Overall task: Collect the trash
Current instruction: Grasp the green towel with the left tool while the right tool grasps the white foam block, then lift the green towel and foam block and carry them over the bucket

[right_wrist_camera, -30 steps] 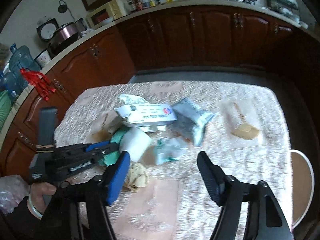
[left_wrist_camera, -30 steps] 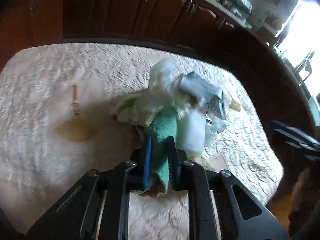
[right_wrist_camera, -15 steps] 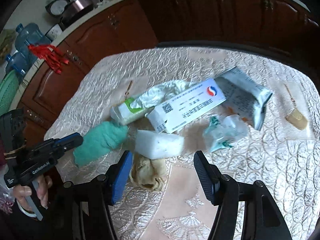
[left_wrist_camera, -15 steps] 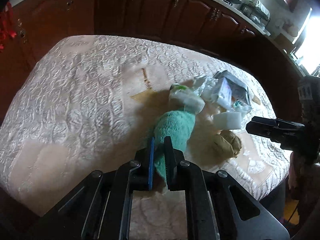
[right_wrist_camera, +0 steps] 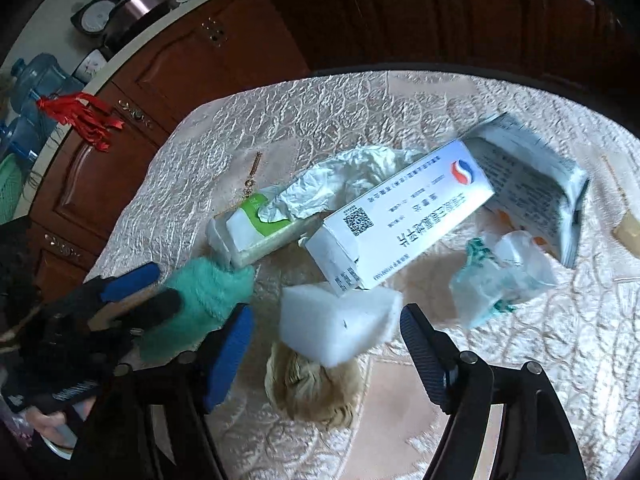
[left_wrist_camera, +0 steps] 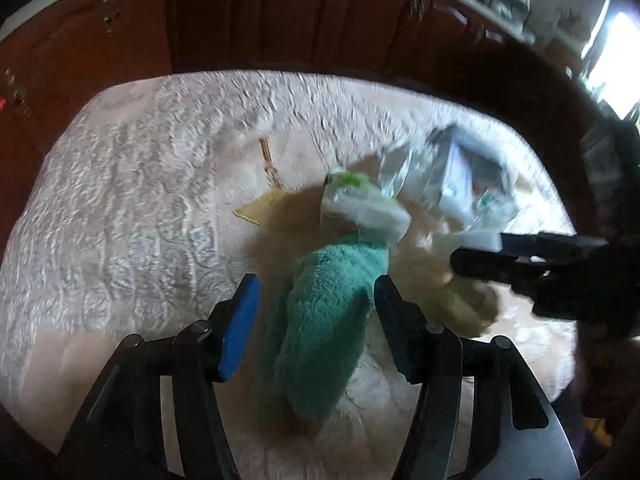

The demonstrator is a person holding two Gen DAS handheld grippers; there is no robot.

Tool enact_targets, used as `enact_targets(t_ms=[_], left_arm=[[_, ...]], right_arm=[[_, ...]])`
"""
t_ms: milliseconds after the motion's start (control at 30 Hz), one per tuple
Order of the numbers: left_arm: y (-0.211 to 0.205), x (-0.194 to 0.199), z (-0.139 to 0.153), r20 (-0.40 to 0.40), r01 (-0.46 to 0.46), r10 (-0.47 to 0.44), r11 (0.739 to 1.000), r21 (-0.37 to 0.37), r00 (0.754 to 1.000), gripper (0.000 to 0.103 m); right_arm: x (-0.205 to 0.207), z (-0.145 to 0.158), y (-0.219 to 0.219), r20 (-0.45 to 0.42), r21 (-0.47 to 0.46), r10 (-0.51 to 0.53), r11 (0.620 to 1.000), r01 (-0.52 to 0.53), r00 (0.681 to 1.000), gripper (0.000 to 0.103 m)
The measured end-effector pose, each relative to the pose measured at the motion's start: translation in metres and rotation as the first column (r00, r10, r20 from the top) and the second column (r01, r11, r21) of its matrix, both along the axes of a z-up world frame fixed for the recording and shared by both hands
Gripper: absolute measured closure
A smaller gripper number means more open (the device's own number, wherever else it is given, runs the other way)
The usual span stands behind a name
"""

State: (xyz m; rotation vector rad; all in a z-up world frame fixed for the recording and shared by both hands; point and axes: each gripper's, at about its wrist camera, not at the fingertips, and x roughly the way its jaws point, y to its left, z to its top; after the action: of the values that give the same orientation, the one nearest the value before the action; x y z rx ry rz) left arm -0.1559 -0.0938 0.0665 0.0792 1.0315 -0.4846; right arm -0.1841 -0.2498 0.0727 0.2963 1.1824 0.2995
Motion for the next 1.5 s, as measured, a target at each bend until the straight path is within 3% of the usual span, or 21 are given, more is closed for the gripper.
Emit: enact_targets(t_ms=[33,67,100,133,233,367,533,767,1033,1500], left_arm=[[-0.003,0.0,-0.003,0.001,0.005,-0.005,1.0,0.011,1.0,0.046],[-0.007,0.0,-0.005,0.002,0.012,-0.012,1.0,0.018,1.0,0.047],[-0.009,-0.002,-0.005,0.004,0.02,-0.02,1.0,0.015,1.0,0.061],[-0.012,-0.004,-0.003,0.006,0.033,-0.033,0.999,0.006,0.999,0.068],[-0.014,-0.01,0.003,0.016,0.041,-0.041,0.999,-0.005,0.999,0.071],[-0.006,-0.022,0.026,0.021,0.046,-0.044,0.994,-0.097,0.999,0.072],[-0.012,-0.039,0.058,0.064,0.064,-0.055,0.986,-0.155,0.996,0.072],[-0.047,-0.06,0.089,0.157,0.11,-0.088,0.985,-0.135,0.984,0.072],[-0.084,-0.062,0.1,0.164,0.13,-0.106,0.981,-0.144,0.981,0.072],[-0.143,-0.066,0.11,0.222,0.166,-0.141,0.981,-0.097,0.965,0.072]], right_arm=[[-0.001,-0.002,-0.002,-0.003,0.004,-0.001,1.0,0.001,1.0,0.057],[-0.002,-0.003,-0.004,-0.006,0.01,0.0,1.0,0.0,1.0,0.059],[-0.006,-0.002,-0.007,0.003,0.017,-0.003,1.0,0.003,1.0,0.059],[-0.009,0.001,-0.01,0.016,0.016,-0.004,1.0,0.004,1.0,0.06],[-0.019,0.013,-0.022,0.052,0.025,-0.012,1.0,0.011,0.999,0.061],[-0.037,0.036,-0.037,0.103,0.055,-0.004,0.999,-0.001,0.995,0.061],[-0.059,0.06,-0.058,0.158,0.086,-0.031,0.996,0.018,0.987,0.061],[-0.081,0.083,-0.081,0.217,0.077,-0.072,0.995,0.057,0.974,0.061],[-0.097,0.099,-0.105,0.266,0.04,-0.126,0.992,0.119,0.956,0.061],[-0.118,0.108,-0.144,0.314,0.022,-0.201,0.979,0.205,0.928,0.061]])
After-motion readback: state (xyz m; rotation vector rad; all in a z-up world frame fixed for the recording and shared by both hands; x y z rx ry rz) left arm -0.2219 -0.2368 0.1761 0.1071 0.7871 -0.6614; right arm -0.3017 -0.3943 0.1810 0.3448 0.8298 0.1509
